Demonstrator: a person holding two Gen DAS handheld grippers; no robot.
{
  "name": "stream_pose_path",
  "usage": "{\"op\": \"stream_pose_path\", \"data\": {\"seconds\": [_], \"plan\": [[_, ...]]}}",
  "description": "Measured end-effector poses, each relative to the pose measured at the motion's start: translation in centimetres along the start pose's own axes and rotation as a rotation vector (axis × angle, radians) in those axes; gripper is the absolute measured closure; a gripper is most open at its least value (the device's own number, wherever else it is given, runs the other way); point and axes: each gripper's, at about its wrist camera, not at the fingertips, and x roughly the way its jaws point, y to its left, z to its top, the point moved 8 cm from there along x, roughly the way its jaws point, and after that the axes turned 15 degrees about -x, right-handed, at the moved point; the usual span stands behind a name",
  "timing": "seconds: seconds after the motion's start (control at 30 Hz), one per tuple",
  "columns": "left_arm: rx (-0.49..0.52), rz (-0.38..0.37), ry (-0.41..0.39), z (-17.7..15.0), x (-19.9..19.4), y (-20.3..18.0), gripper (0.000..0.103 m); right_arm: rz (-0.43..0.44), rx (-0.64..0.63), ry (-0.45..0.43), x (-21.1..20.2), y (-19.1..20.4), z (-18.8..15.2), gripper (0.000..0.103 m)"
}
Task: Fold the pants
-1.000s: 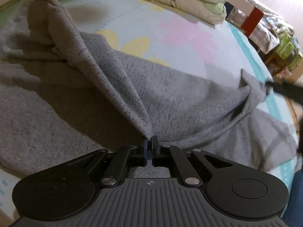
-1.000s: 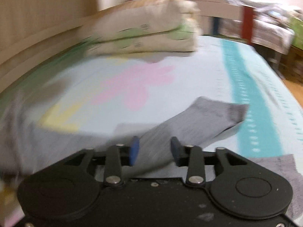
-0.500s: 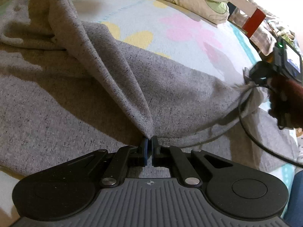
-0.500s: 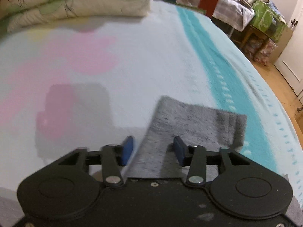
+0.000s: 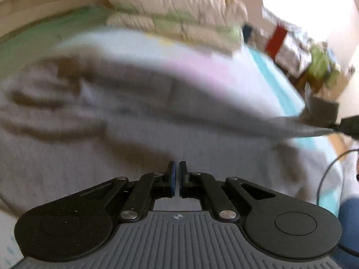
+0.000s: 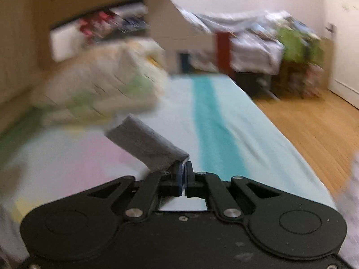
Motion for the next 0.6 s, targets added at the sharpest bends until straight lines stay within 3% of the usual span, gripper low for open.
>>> {"op": "stream_pose_path", "data": {"seconds": [0.1,0.17,0.37,0.4,0.43,0.47,0.53,0.6], "plan": [[-0.013,0.014,0.100,-2.4,0.8,0.8,0.101,-0.010,0.081,0.200,2.9,-2.1,-7.2,0.101],[0.012,0.039,0.109,-2.9,0.7,1.2,0.100,-0.008,0.105,0.248,3.5,-2.7,-9.7,0.100],[0.058,0.078,0.115,-0.9,1.2,1.7,0.100,-0.055,0.043,0.230,3.4,-2.4,-9.8,0.095],[0.055,0.085,0.123,-0.7,1.5,1.8,0.100,-0.077,0.057,0.222,3.0,-2.4,-9.6,0.086],[0.054,0.096,0.130,-0.4,1.6,2.1,0.100,-0.103,0.063,0.210,2.5,-1.9,-9.3,0.067],[0.055,0.105,0.130,0.0,1.9,2.2,0.100,-0.136,0.059,0.180,1.9,-2.0,-8.9,0.060],[0.059,0.115,0.124,0.8,1.9,2.7,0.100,-0.182,0.011,0.118,0.9,-1.4,-7.7,0.061],[0.057,0.121,0.127,1.7,2.1,3.4,0.100,-0.163,-0.046,0.052,0.0,0.1,-6.2,0.060]]}}
